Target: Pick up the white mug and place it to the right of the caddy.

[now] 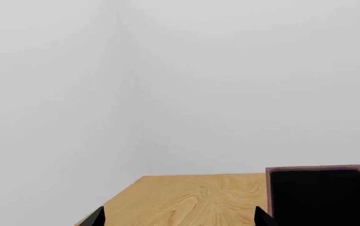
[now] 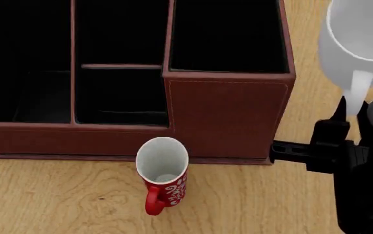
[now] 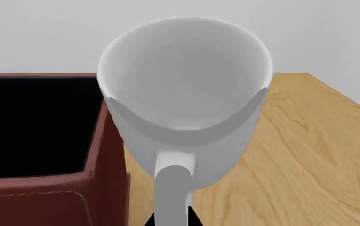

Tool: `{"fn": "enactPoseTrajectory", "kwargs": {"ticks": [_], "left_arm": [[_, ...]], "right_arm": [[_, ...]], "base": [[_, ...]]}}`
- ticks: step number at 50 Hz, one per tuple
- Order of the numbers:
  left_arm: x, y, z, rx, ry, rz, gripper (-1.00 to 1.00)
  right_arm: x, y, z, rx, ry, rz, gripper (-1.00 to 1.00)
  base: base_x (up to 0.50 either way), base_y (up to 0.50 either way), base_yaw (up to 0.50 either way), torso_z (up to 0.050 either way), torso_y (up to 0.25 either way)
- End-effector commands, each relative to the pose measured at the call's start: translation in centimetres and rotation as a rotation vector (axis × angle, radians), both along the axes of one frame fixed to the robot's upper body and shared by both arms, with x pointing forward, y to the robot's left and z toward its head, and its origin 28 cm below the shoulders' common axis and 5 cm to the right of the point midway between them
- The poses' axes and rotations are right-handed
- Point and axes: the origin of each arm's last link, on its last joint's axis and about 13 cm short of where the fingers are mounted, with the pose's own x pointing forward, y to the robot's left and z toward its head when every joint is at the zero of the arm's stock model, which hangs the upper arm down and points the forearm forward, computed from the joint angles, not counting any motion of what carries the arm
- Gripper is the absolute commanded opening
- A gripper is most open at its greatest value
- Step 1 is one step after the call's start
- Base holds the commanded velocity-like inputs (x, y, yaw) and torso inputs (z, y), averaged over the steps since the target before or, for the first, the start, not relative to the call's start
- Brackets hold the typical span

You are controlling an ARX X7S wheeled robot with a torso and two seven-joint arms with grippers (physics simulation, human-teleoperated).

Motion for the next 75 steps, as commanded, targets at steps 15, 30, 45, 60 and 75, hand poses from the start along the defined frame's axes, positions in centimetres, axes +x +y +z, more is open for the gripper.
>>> {"fn": "enactPoseTrajectory", "kwargs": {"ticks": [15,30,45,60,75], "left_arm": [[0.0,0.0,-0.2,0.004,0.007,0.006,1.00],[0.1,0.1,-0.5,0.000,0.015,0.005,1.00],[0.1,0.2,-0.7,-0.005,0.018,0.011,1.00],[0.1,0.1,-0.6,-0.003,0.019,0.011,1.00],[0.1,0.2,-0.6,-0.003,0.019,0.013,1.00]], "right_arm": [[1.8,-0.9,-2.7,0.018,0.059,-0.022,-1.00],[2.5,-1.0,-4.3,0.033,0.104,-0.029,-1.00],[3.3,-0.9,-5.5,0.033,0.145,-0.028,-1.00],[3.9,-1.1,-6.4,0.047,0.173,-0.035,-1.00],[4.7,-1.4,-7.4,0.064,0.200,-0.054,-1.00]], "base": [[0.00,0.00,0.00,0.000,0.001],[0.00,0.00,0.00,0.000,0.001],[0.00,0.00,0.00,0.000,0.001],[0.00,0.00,0.00,0.001,0.001],[0.00,0.00,0.00,0.000,0.001]]}}
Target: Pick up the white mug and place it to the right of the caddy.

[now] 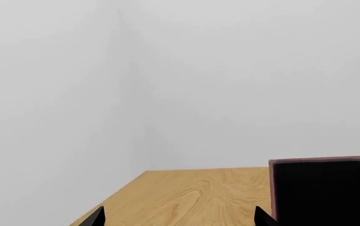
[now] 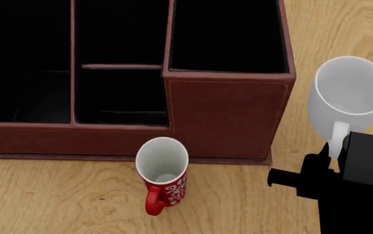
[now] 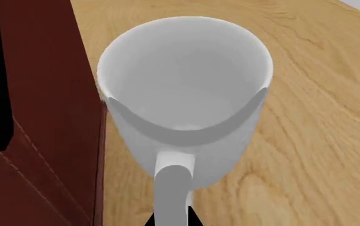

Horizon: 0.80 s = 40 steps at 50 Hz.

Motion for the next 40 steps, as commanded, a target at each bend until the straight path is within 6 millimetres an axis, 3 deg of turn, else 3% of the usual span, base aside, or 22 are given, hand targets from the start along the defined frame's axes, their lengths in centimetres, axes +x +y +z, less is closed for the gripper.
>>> {"fn": "enactPoseTrajectory", "kwargs": {"ticks": [1,40], "left_arm": [[0.0,0.1,0.0,0.001,0.001,0.001,1.00],[0.2,-0.3,0.1,0.004,0.007,-0.001,1.00]], "right_arm": [[0.7,-0.4,-0.5,-0.016,-0.003,-0.018,-1.00],[1.3,-1.0,-2.7,0.008,0.048,-0.037,-1.00]], "base": [[0.00,0.00,0.00,0.000,0.000],[0.00,0.00,0.00,0.000,0.001]]}}
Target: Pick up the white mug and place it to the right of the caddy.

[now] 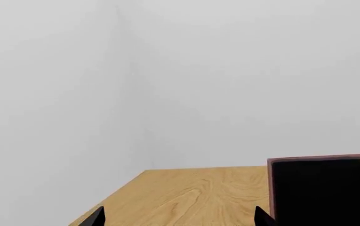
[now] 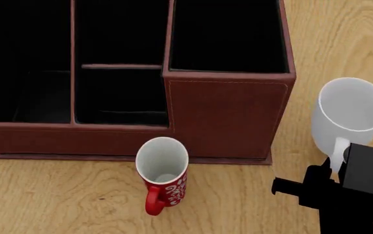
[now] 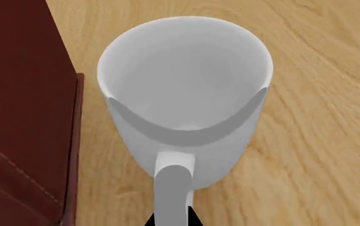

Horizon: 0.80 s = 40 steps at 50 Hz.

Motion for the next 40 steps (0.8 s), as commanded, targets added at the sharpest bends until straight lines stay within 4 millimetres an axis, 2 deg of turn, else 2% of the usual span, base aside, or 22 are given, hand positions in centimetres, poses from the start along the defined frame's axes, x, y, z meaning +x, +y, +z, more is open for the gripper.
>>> {"fn": "enactPoseTrajectory", "kwargs": {"ticks": [1,40], "left_arm": [[0.0,-0.1,0.0,0.002,0.002,-0.001,1.00],[0.2,-0.1,-0.1,-0.001,0.006,-0.003,1.00]], "right_arm": [[0.3,-0.3,-0.2,-0.023,-0.011,-0.006,-1.00],[0.6,-0.6,-1.6,-0.002,0.024,-0.017,-1.00]], "base": [[0.00,0.00,0.00,0.000,0.000],[0.00,0.00,0.00,0.000,0.001]]}}
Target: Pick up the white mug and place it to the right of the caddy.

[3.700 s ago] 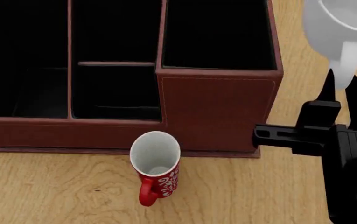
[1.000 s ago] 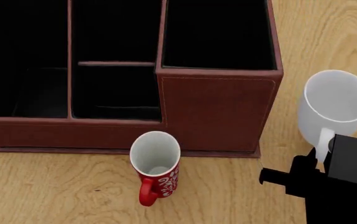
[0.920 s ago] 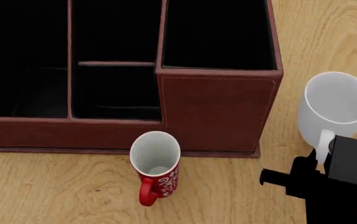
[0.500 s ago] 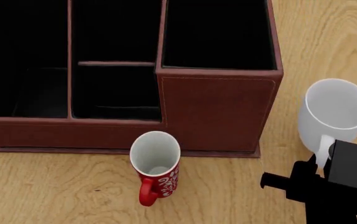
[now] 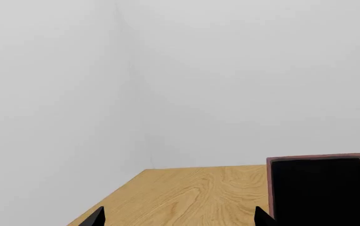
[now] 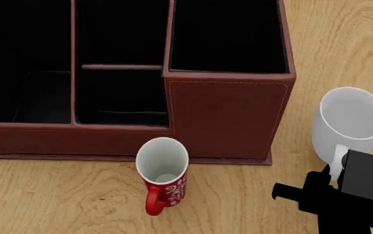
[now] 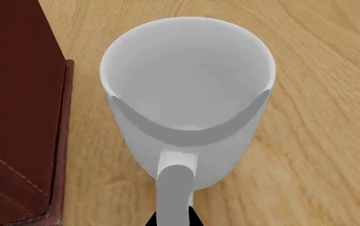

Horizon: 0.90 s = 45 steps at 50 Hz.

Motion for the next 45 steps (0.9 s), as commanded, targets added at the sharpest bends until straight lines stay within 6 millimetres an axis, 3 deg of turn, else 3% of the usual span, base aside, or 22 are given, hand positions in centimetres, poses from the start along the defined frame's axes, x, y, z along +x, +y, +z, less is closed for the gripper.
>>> {"fn": "enactPoseTrajectory", "kwargs": {"ticks": [1,19,20,38,45], "left_arm": [[0.1,0.0,0.0,0.001,0.001,-0.001,1.00],[0.2,-0.1,-0.2,0.000,0.005,-0.002,1.00],[0.1,-0.1,-0.1,0.000,0.005,-0.003,1.00],[-0.1,0.0,-0.2,-0.004,0.005,0.001,1.00],[-0.1,-0.1,-0.2,-0.003,0.004,-0.001,1.00]], "right_arm": [[0.3,-0.5,-0.3,-0.009,0.003,-0.004,-1.00],[0.2,-0.6,-0.8,0.011,0.016,-0.002,-1.00],[0.1,-0.6,-0.8,0.011,0.017,0.003,1.00],[-0.3,-0.7,-0.8,0.050,0.010,0.011,1.00],[-1.4,-0.6,-0.6,0.067,-0.008,0.010,1.00]], "base": [[0.00,0.00,0.00,0.000,0.000],[0.01,0.00,0.00,0.000,-0.005],[0.00,0.00,0.00,0.000,-0.012],[0.00,0.00,0.00,0.000,0.000],[0.00,0.00,0.00,0.000,0.000]]}}
